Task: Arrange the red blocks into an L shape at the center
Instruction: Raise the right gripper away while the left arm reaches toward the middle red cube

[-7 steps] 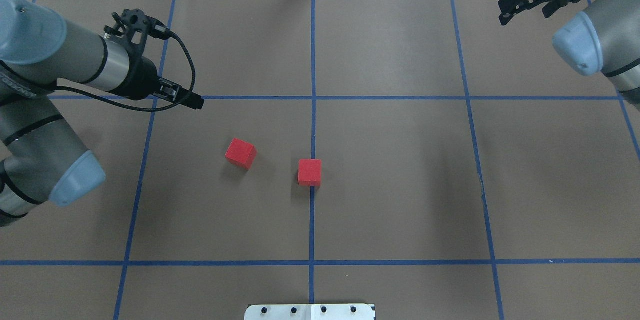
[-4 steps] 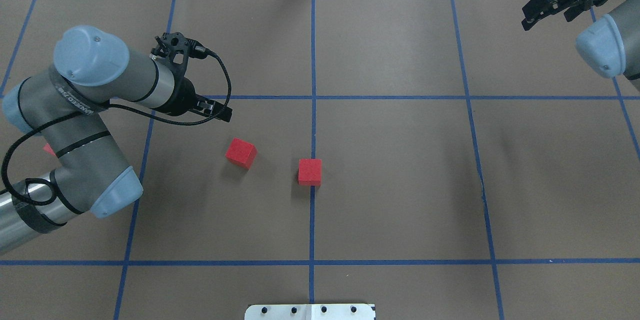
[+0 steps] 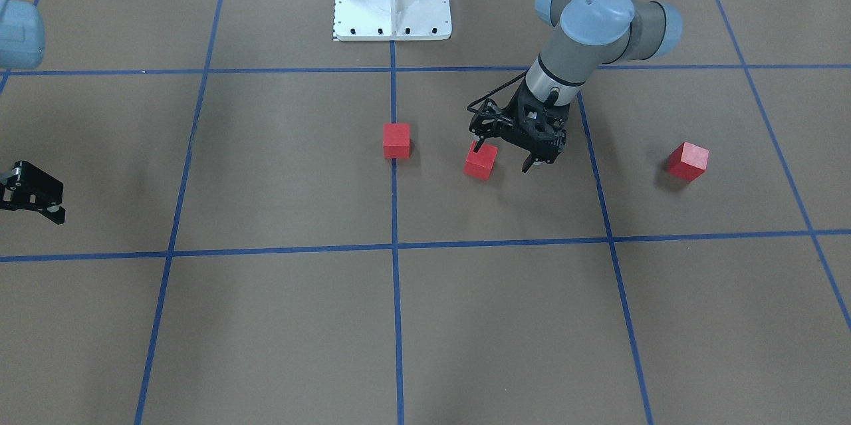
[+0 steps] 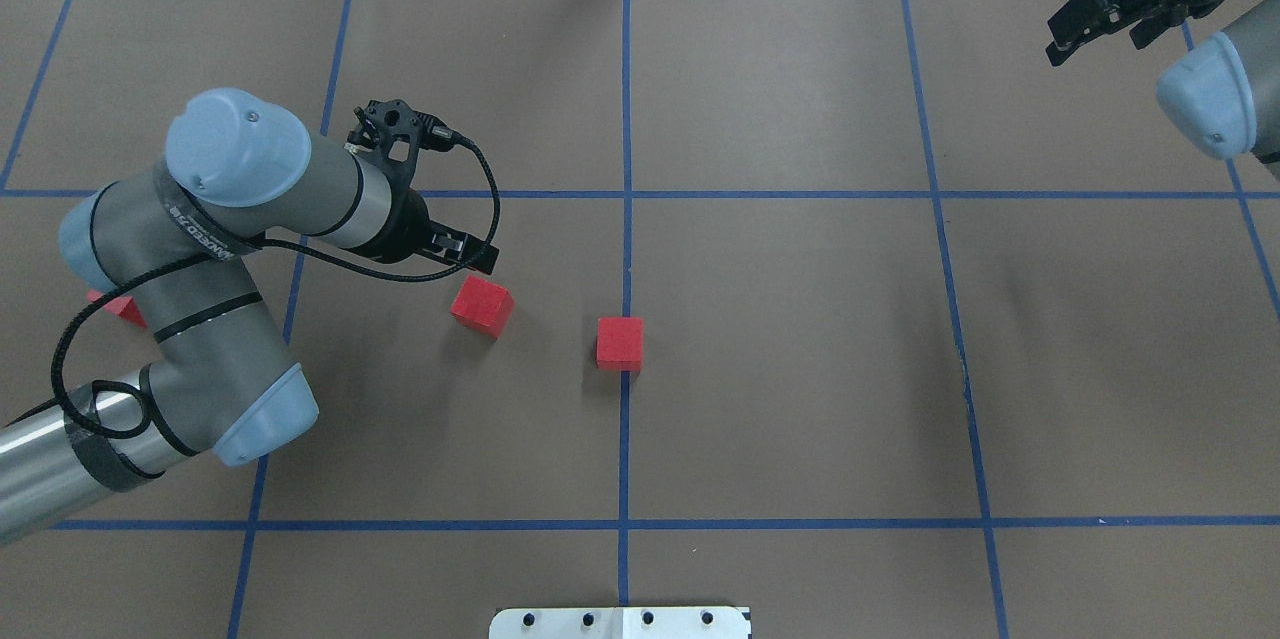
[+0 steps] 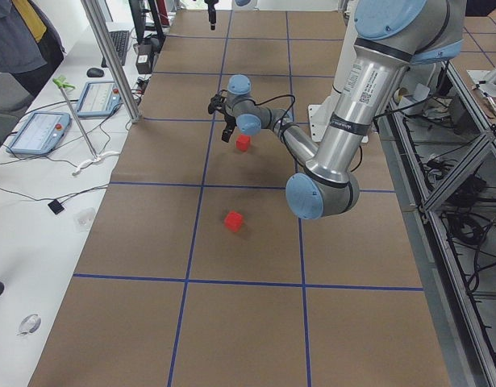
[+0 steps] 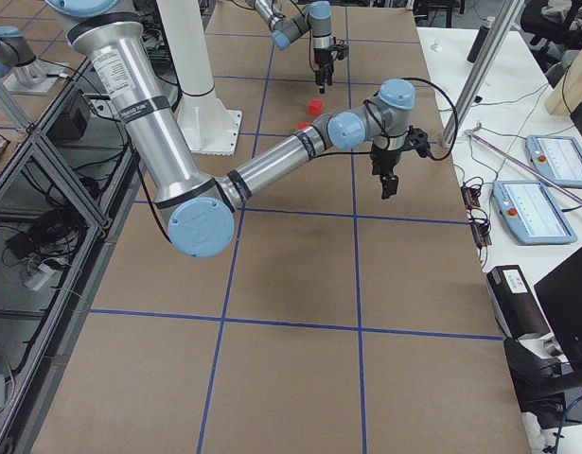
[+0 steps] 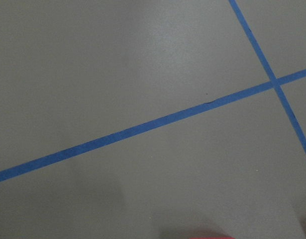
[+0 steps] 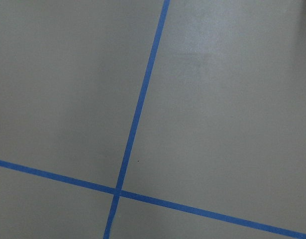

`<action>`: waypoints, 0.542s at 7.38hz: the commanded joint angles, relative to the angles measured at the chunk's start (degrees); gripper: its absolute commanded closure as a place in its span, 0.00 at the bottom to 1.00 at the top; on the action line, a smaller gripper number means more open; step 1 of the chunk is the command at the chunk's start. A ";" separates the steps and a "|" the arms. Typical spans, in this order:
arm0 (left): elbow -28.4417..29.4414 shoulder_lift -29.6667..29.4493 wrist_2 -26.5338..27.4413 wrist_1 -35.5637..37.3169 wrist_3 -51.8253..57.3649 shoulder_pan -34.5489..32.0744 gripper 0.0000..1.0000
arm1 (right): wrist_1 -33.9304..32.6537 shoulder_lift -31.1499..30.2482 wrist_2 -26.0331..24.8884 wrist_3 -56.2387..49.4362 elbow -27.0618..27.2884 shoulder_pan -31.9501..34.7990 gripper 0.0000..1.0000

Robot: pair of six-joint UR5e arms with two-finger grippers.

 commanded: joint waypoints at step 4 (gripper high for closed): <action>0.44 -0.67 6.94 4.33 -2.22 5.40 0.00 | 0.01 -0.16 -0.03 0.58 0.30 0.01 0.00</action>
